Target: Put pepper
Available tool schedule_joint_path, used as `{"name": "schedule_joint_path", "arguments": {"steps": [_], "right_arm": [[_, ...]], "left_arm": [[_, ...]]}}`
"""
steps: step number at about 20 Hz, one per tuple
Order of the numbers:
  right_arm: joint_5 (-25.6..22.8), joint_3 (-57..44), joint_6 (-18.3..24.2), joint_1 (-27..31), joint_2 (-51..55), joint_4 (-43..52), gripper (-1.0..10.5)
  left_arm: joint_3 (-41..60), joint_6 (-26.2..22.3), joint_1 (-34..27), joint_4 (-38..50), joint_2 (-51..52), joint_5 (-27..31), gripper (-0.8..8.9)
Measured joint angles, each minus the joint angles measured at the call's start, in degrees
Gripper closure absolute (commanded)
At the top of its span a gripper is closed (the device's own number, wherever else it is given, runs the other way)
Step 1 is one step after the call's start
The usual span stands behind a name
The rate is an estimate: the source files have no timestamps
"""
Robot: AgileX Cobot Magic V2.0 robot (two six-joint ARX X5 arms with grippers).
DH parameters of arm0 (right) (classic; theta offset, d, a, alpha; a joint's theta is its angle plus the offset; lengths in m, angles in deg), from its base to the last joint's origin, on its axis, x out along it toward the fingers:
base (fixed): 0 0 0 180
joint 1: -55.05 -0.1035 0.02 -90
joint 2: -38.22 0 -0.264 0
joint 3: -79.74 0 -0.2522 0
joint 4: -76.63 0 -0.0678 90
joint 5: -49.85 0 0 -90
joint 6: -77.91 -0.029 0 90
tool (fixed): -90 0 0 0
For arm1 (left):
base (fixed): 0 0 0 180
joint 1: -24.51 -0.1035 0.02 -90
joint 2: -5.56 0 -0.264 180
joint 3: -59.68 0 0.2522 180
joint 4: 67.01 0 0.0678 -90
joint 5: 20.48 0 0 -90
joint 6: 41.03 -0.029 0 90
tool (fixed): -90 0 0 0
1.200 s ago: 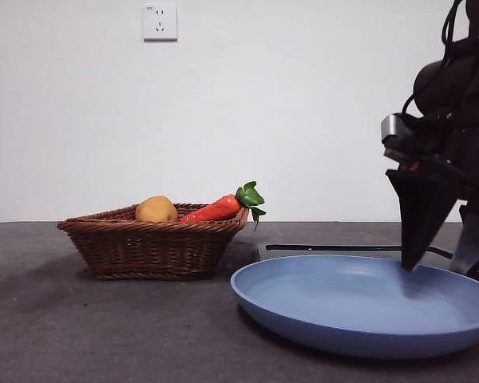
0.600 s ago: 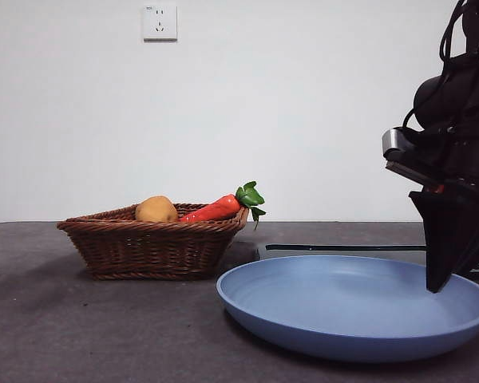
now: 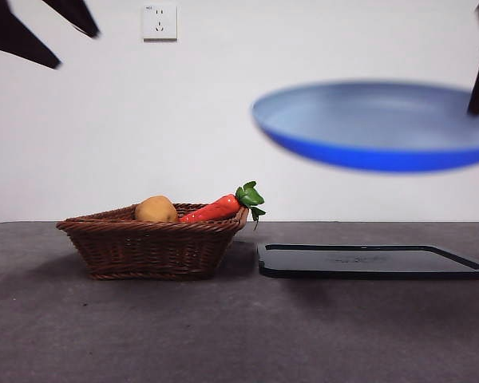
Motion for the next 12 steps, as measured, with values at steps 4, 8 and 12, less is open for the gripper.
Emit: {"name": "schedule_joint_path", "arguments": {"steps": [4,8,12], "right_arm": [[0.0,0.0,-1.7,2.4,8.2,-0.2,9.4],[0.0,0.0,-2.6,2.6,12.1,-0.4,9.4],[0.0,0.0,-3.3,2.6,12.7,-0.7,9.4]], "left_arm": [[-7.7,-0.2,4.5,0.2,-12.3,7.3,4.39],[-13.7,-1.0,7.1,0.1,-24.1,12.2,4.39],[-17.1,-1.5,8.0,0.2,-33.6,14.2,4.39]]}}
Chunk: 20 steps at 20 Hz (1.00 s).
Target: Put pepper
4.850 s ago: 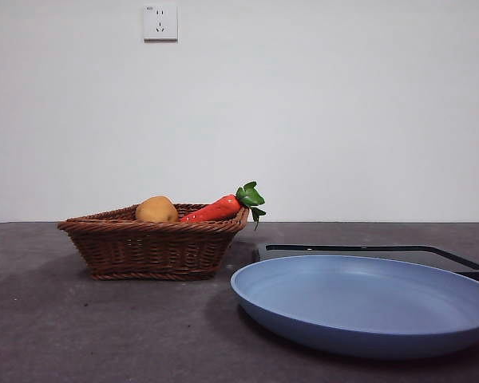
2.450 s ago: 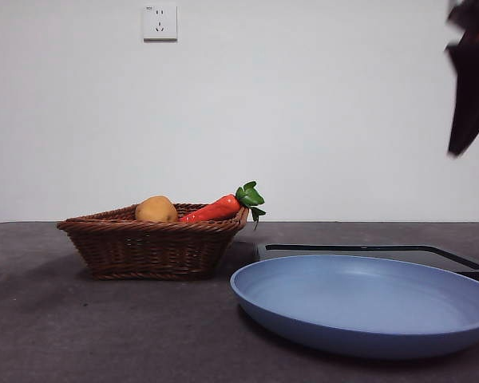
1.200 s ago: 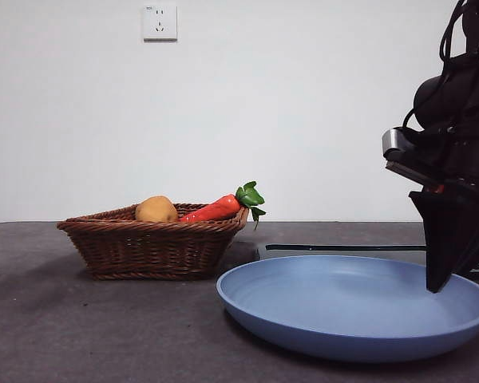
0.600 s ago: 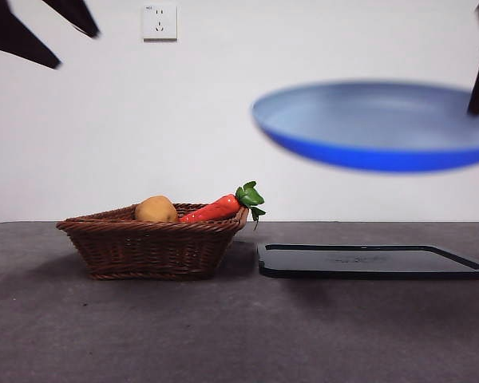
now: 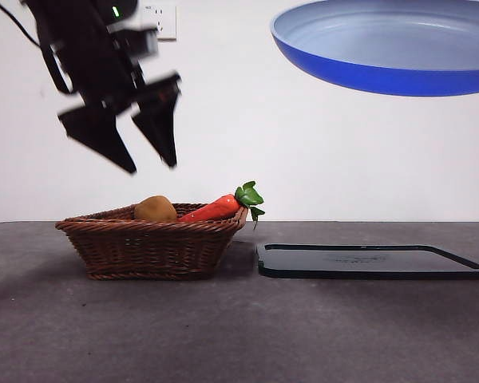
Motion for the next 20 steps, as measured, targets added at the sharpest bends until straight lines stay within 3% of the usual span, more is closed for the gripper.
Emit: {"name": "schedule_joint_path", "arguments": {"steps": [15,20], "right_arm": [[0.0,0.0,-0.2,0.0,0.0,-0.3,9.4],[0.0,0.0,-0.2,0.0,0.0,-0.3,9.4]], "left_arm": [[-0.3,-0.2,0.3,4.4,-12.6,3.7,4.40],[-0.3,-0.2,0.9,4.5,-13.1,4.1,5.46]]}}
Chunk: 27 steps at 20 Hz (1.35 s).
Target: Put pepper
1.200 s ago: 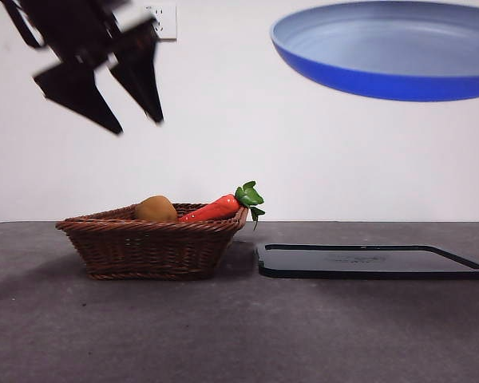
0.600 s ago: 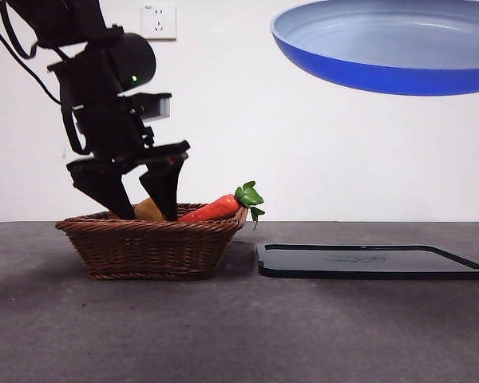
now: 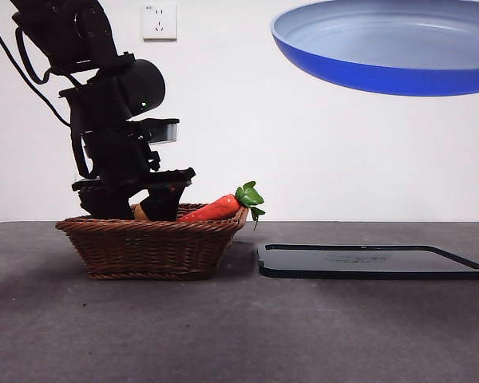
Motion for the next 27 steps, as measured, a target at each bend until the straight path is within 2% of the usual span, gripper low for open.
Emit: {"name": "schedule_joint_path", "arguments": {"steps": [3,8,17,22,27], "right_arm": [[0.0,0.0,0.0,0.0,0.0,0.0,9.4],[0.0,0.0,0.0,0.0,0.0,0.0,9.4],[0.0,0.0,0.0,0.0,0.0,0.0,9.4],[0.0,0.0,-0.2,0.0,-1.2,0.0,9.4],[0.2,0.0,-2.2,0.0,-8.2,1.0,9.4]], "left_arm": [[0.0,0.0,0.6,0.0,-0.1,0.0,5.63],[0.0,0.0,1.2,-0.6,-0.1,0.9,6.75],[-1.2,0.3,1.2,-3.5,0.7,1.7,6.90],[-3.6,0.7,1.2,-6.3,8.2,1.3,6.90],[-3.6,1.0,1.6,-10.6,17.8,-8.3,6.90]]}}
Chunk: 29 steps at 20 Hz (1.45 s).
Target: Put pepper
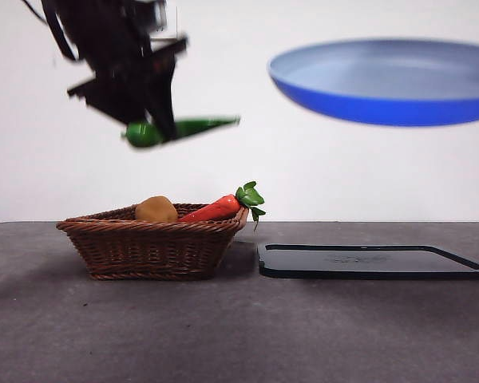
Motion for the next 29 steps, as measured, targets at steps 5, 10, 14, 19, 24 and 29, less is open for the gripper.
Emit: {"name": "schedule_joint_path", "arguments": {"steps": [5,10,14,19,24,29], "right_arm": [[0.0,0.0,-3.1,-0.3,-12.0,4.2,9.4],[0.1,0.0,-7.7,-4.0,-19.8,7.1,9.4],[0.2,0.0,-10.2,-7.3,-20.2,8.3,9.4],[0.8,0.0,-10.7,-8.0,-20.2,8.3,9.4],[2.9,0.0,-10.9,-8.0,-20.2,8.3,9.4],[2.9,0.0,-10.9,-8.1,-20.2,7.9,9.4]], "left_arm": [[-0.1,0.1,3.9,-1.6,6.7,-6.9,6.90],[-0.1,0.1,10.9,-2.8,3.1,-7.3,6.90],[-0.1,0.1,15.2,-0.6,-1.9,-3.8,6.90],[0.0,0.1,17.2,1.4,-8.5,-0.9,6.87],[0.0,0.1,18.3,2.0,-8.8,-0.7,6.47],[0.0,0.1,18.3,1.6,-8.8,-0.7,5.80]]}}
